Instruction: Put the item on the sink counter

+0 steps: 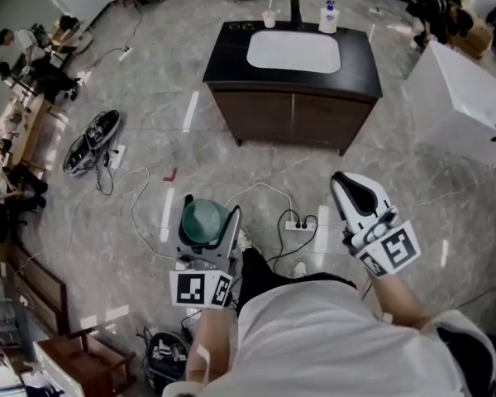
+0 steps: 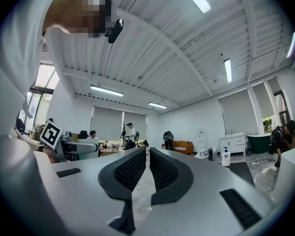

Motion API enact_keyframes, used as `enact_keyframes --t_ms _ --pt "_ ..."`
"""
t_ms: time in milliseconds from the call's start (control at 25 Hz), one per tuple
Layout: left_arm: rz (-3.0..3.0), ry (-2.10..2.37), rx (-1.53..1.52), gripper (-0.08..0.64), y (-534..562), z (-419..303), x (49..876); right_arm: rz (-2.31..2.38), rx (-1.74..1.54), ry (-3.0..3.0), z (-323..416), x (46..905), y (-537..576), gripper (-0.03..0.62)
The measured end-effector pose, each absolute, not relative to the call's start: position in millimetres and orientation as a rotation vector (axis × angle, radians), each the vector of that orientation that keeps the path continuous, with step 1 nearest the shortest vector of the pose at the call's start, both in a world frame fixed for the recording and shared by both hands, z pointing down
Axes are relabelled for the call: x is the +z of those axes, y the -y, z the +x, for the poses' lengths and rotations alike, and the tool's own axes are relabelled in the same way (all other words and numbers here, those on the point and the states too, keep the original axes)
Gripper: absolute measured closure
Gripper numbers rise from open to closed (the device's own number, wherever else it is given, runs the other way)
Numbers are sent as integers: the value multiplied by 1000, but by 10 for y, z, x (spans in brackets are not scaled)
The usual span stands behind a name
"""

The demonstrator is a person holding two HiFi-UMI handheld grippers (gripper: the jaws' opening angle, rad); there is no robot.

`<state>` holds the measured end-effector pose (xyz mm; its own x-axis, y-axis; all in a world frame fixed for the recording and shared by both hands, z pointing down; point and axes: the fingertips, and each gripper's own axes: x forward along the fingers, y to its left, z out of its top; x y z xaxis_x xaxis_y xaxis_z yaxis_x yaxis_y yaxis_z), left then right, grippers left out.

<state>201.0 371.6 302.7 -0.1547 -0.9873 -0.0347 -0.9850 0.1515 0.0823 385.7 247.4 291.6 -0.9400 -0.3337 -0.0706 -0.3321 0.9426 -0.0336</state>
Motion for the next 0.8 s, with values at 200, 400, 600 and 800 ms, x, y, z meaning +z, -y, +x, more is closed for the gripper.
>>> enact_keyframes --t_ms 200,400,600,800 --pt "2048 2330 -138 161 -3534 1603 3130 -555 -65 -3036 3424 3018 -2365 543" --pt "2061 2295 -150 161 -3329 1130 3160 -562 -58 -3057 2879 2992 -2222 544" --pt "2079 2282 -161 161 -3081 630 3113 -541 -26 -3074 2287 2954 -2057 543" --pt "2075 2262 -172 161 -2942 271 3188 -563 -33 -3078 1932 2981 -1934 543"
